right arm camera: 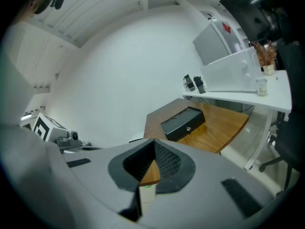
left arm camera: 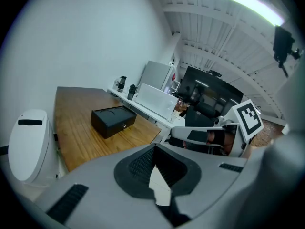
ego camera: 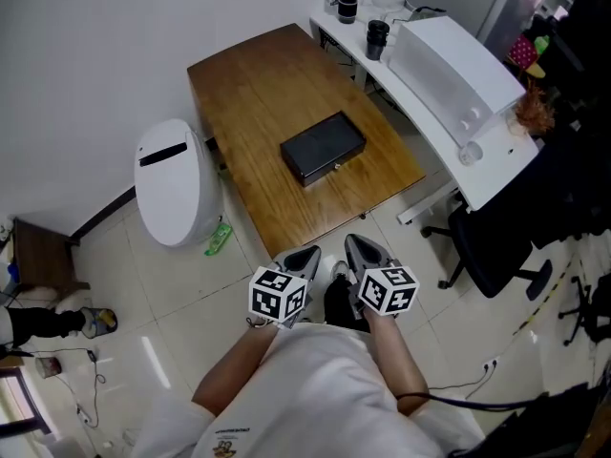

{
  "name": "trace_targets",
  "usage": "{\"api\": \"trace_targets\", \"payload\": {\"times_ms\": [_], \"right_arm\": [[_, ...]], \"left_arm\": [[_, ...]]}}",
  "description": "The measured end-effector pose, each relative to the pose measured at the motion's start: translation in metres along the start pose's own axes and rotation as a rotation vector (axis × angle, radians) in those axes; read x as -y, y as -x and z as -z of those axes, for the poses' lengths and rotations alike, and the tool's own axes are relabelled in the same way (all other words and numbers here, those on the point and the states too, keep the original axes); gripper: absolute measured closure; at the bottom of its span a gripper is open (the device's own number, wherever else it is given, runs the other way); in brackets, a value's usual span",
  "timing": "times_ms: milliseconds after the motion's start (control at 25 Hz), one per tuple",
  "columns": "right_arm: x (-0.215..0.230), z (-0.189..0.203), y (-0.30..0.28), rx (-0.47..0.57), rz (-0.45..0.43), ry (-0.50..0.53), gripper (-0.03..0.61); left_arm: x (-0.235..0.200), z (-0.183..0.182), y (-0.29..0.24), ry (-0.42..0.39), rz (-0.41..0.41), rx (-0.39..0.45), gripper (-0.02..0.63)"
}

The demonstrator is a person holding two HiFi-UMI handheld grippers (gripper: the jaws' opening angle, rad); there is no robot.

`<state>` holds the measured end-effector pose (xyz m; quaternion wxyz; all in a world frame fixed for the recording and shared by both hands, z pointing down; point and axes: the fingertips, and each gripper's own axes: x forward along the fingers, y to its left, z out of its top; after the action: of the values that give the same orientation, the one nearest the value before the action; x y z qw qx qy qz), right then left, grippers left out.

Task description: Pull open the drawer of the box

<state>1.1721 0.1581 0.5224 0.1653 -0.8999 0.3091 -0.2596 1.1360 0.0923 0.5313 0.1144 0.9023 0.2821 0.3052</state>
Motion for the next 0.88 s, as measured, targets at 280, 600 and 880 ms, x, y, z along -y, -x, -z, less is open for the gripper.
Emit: {"api": "trace_targets", "payload": {"times_ms": [280, 600, 880], "right_arm": [[0.035, -0.023, -0.038, -0.050, -0.014, 0.051, 0.592], [0.079, -0.035, -0.081, -0.115, -0.032, 0.109, 0.592], [0.108, -0.041, -0.115, -0.161, -0.069, 0.144, 0.592]], "left_arm": [[-0.019, -0.020, -0.035, 0.036, -0.039, -0.007, 0.614], [-0.029, -0.041, -0.078, 0.069, -0.061, -0.017, 0.614], [-0.038, -0.058, -0.112, 0.096, -0.095, -0.008, 0.614]]}}
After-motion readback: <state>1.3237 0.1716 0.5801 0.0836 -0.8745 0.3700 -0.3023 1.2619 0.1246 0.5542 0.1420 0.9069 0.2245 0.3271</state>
